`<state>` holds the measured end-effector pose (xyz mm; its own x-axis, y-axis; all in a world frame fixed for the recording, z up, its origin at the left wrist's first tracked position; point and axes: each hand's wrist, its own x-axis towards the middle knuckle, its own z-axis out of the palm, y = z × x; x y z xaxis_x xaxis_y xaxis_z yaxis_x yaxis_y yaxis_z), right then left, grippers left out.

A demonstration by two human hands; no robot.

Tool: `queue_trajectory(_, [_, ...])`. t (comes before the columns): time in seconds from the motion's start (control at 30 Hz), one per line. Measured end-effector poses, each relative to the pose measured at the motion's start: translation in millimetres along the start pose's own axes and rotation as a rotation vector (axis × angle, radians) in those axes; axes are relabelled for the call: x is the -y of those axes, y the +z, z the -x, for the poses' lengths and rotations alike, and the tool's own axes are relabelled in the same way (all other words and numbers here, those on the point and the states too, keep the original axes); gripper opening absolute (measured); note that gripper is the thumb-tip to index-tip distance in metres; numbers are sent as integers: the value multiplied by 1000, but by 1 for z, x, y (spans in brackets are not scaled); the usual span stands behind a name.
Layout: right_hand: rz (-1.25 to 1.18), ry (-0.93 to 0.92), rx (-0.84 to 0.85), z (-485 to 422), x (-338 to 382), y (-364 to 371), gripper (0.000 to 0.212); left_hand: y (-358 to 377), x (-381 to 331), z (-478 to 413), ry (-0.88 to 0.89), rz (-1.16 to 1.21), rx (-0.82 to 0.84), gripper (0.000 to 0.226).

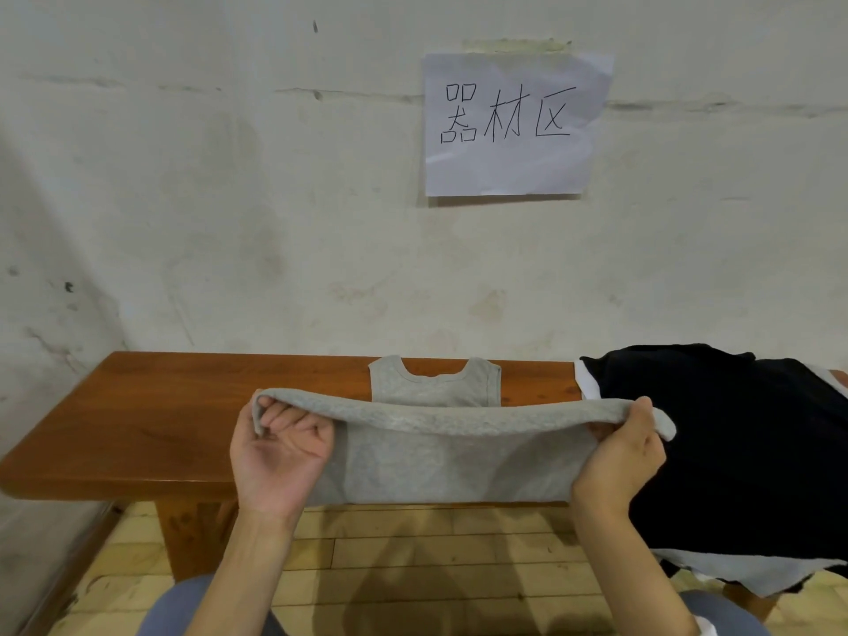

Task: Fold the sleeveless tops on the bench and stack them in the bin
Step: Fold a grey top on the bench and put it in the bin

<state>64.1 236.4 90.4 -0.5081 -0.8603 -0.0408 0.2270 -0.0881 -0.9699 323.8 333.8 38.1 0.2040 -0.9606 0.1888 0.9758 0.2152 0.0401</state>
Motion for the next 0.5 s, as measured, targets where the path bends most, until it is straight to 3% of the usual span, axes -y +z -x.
queue_trajectory(0.13, [46, 21, 30, -34, -11, 45, 37, 5, -6, -45, 179, -113, -156, 18])
queue_trajectory(0.27, [106, 176, 115, -84, -49, 104, 50, -9, -20, -107, 282, -225, -424, 26])
queue_trajectory(0.33, [213, 262, 198, -99, -78, 121, 58, -33, -22, -133, 263, -317, -597, 18])
queue_trajectory(0.43, [480, 136, 470, -87, -120, 115, 50, -75, -3, -143, 254, -853, -755, 23])
queue_trajectory(0.5, [726, -69, 661, -75, -147, 103, 55, -102, 14, -136, 276, -1493, -603, 20])
